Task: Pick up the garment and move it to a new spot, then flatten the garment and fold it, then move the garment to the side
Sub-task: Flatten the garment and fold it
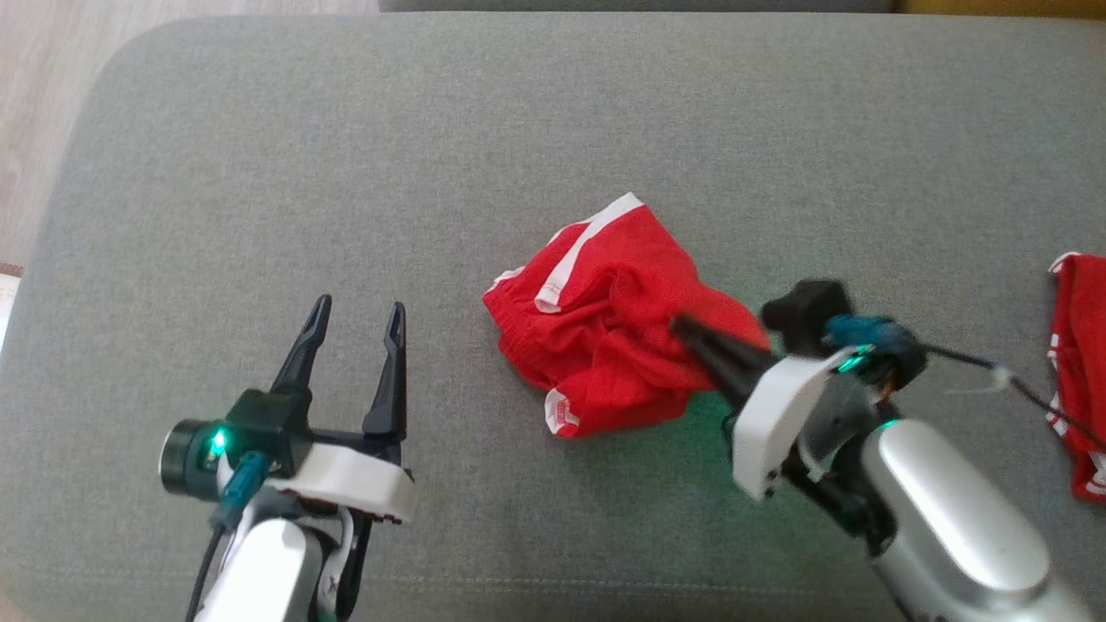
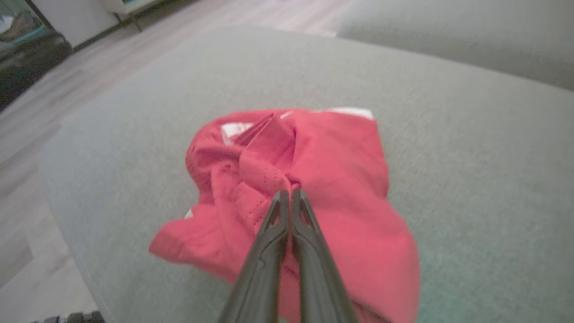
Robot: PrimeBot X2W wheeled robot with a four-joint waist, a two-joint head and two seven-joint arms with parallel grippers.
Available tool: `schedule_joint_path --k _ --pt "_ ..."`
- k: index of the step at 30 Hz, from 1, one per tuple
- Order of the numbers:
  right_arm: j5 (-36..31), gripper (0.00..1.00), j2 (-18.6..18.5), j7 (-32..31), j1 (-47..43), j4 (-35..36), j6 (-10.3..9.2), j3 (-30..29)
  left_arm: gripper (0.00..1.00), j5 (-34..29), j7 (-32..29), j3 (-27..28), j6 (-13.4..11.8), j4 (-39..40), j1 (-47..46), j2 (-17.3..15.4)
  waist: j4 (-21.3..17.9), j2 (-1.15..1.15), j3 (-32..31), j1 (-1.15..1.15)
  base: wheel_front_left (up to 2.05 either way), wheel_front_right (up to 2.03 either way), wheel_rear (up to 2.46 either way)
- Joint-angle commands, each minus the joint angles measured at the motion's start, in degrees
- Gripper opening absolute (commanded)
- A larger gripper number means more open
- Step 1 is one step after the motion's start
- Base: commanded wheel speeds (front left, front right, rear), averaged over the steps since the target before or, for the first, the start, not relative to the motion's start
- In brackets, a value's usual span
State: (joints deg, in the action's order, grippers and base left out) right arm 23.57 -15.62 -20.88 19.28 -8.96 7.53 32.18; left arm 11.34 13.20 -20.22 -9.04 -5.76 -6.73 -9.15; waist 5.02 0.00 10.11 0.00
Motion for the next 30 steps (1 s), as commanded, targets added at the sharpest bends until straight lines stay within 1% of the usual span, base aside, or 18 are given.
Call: schedule_joint_path --k 1,4,8,12,15,18,19,20,21,22,24,26,30 --pt "0.6 0.0 -0.2 2.4 2.0 2.6 -0.04 -1.2 1.0 0.4 0.6 1.5 -0.2 1.5 -3.0 -0.7 -0.1 0.0 -0.2 0.0 0.0 0.0 0.0" --pt "0.9 0.0 0.5 5.9 1.6 2.6 -0.04 -5.0 1.0 0.5 0.7 1.6 -0.2 1.4 -3.0 -0.8 -0.2 0.0 -0.5 0.0 0.0 0.0 0.0" --pt "1.2 0.0 2.6 9.7 0.0 0.8 -0.04 -13.9 1.0 0.7 0.8 1.6 -0.3 1.4 -2.9 -1.0 -0.5 0.0 -0.9 0.0 0.0 0.0 0.0" --pt "2.5 0.0 6.4 12.0 -2.1 -3.4 -0.04 -24.4 1.0 0.7 0.9 1.4 -0.4 1.4 -2.9 -1.1 -0.7 0.0 -1.0 0.0 0.0 0.0 0.0" --pt "4.5 0.0 9.2 13.1 -3.7 -7.3 -0.04 -30.8 1.0 0.8 0.9 1.2 -0.5 1.4 -2.9 -1.1 -0.8 0.0 -0.9 0.0 0.0 0.0 0.0" --pt "6.4 0.0 10.8 13.7 -5.5 -11.5 -0.04 -34.6 1.0 0.9 0.9 1.0 -0.5 1.3 -3.0 -1.1 -0.9 0.0 -0.8 0.0 0.0 0.0 0.0" --pt "8.1 0.0 11.3 13.6 -6.2 -12.8 -0.04 -35.5 1.0 0.9 0.9 1.0 -0.5 1.2 -3.0 -1.1 -1.0 0.0 -0.9 0.0 0.0 0.0 0.0" --pt "9.2 0.25 11.7 13.4 -6.9 -14.0 -0.04 -35.8 1.0 1.0 0.9 0.9 -0.5 1.2 -3.0 -1.2 -1.1 0.0 -0.9 0.0 0.0 0.0 0.0" --pt "9.6 0.84 11.9 13.7 -7.5 -14.9 -0.04 -36.0 1.0 1.0 0.9 0.9 -0.5 1.2 -2.9 -1.2 -1.2 0.0 -1.0 0.0 0.0 0.0 0.0" --pt "10.2 1.0 12.0 14.3 -8.1 -15.3 -0.04 -36.1 1.0 1.1 0.9 0.9 -0.5 1.1 -2.9 -1.3 -1.3 0.0 -1.0 0.0 0.0 0.0 0.0" --pt "10.8 1.0 12.1 15.1 -8.6 -15.4 -0.04 -36.0 1.0 1.1 0.9 0.9 -0.6 1.1 -2.8 -1.3 -1.4 0.0 -1.1 0.0 0.0 0.0 0.0" --pt "10.7 1.0 12.2 17.9 -9.5 -13.7 -0.04 -35.1 1.0 1.2 0.9 1.0 -0.8 1.2 -2.6 -1.5 -1.9 0.0 -1.3 0.0 0.0 0.0 0.0" --pt "4.7 1.0 9.1 23.5 -11.2 -8.0 -0.04 -32.0 1.0 1.3 0.7 1.4 -1.5 1.3 -1.8 -2.0 -3.1 0.0 -2.1 0.0 0.0 0.0 0.0"
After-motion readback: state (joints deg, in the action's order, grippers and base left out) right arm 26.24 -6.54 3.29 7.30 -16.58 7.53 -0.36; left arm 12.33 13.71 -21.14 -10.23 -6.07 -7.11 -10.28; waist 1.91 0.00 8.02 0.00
